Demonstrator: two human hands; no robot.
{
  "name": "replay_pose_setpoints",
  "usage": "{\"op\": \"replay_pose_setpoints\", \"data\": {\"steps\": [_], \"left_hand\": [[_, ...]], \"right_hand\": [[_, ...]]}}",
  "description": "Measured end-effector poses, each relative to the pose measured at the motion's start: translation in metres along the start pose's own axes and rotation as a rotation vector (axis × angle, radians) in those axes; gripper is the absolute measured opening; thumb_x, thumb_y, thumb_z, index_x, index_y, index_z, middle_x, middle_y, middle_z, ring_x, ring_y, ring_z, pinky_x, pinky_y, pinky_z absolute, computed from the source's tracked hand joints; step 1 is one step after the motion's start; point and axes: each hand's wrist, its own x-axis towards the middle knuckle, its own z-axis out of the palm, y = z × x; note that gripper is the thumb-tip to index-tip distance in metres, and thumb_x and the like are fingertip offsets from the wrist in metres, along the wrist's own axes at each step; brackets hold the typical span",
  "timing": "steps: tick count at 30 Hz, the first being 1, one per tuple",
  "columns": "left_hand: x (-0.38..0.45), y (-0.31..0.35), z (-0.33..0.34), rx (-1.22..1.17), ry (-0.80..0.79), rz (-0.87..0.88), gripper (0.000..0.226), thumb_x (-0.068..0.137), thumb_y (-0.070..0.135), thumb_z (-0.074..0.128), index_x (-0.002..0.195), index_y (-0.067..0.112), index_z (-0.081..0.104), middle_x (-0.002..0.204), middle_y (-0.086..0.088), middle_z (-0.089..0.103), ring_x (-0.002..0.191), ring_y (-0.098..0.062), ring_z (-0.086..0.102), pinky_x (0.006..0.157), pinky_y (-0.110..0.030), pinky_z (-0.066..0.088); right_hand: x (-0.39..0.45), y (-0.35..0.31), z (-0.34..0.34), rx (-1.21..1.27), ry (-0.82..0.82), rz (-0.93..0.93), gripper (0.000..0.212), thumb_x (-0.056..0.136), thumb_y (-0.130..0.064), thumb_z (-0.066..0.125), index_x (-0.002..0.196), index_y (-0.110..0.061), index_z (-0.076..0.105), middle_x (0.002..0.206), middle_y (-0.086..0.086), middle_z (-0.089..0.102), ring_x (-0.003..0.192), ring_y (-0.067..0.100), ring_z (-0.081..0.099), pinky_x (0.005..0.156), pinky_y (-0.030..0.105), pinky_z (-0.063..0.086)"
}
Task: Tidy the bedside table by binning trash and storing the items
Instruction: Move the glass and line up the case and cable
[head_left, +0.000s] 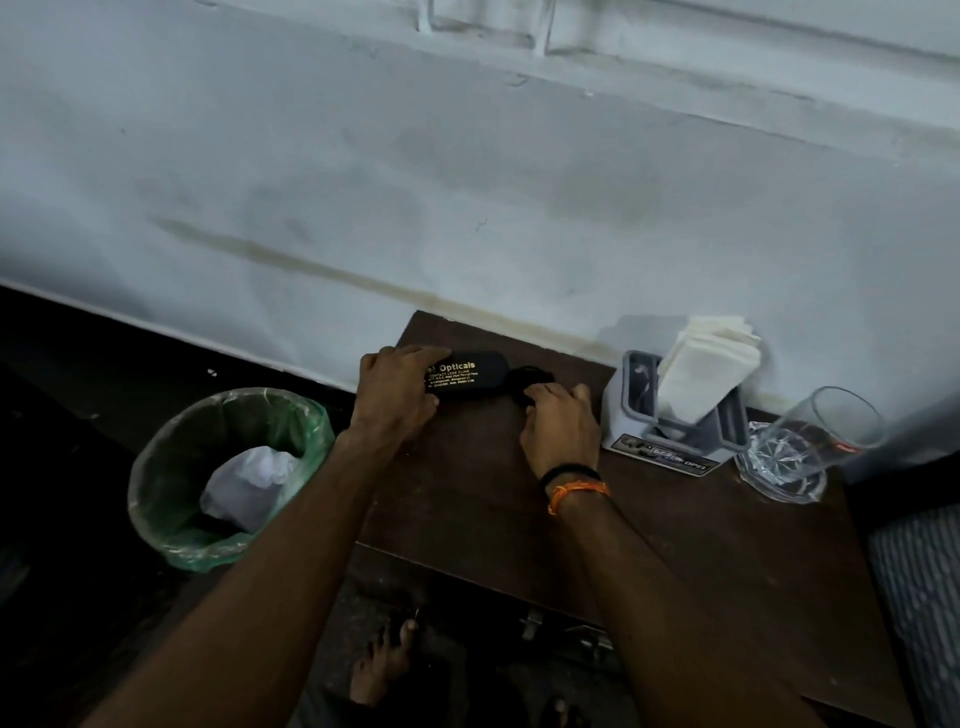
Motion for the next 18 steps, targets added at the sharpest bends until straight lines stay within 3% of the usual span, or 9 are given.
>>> {"op": "replay_pose_setpoints", "data": {"steps": [5, 12, 18], "left_hand": [[0.007, -0.002, 0.000, -0.027, 0.018, -0.018, 0.070, 0.076, 0.005, 0.070, 0.139, 0.029, 0.054, 0.144, 0.001, 0.056, 0.132, -0.025, 0.049, 0.110, -0.042, 0.025], [0.010, 0.006, 0.007, -0.108, -0.024, -0.028, 0.073, 0.075, -0.006, 0.062, 0.141, 0.025, 0.053, 0.148, -0.002, 0.052, 0.137, -0.028, 0.043, 0.112, -0.054, 0.034], [0.013, 0.012, 0.009, -0.142, -0.053, -0.036, 0.076, 0.075, -0.012, 0.057, 0.143, 0.022, 0.050, 0.153, -0.005, 0.045, 0.145, -0.032, 0.032, 0.113, -0.074, 0.013]], "right_hand": [[0.000, 0.004, -0.004, -0.061, 0.011, 0.039, 0.035, 0.092, -0.008, 0.055, 0.127, -0.013, 0.062, 0.129, 0.005, 0.061, 0.118, 0.030, 0.050, 0.090, 0.042, 0.050], [-0.009, 0.014, -0.008, -0.079, 0.005, 0.050, 0.036, 0.090, -0.004, 0.056, 0.125, -0.011, 0.063, 0.126, 0.008, 0.062, 0.116, 0.032, 0.052, 0.091, 0.044, 0.050], [-0.009, 0.017, -0.012, -0.061, 0.038, 0.023, 0.042, 0.087, 0.004, 0.056, 0.125, -0.013, 0.064, 0.126, 0.006, 0.065, 0.113, 0.031, 0.055, 0.091, 0.042, 0.051]]}}
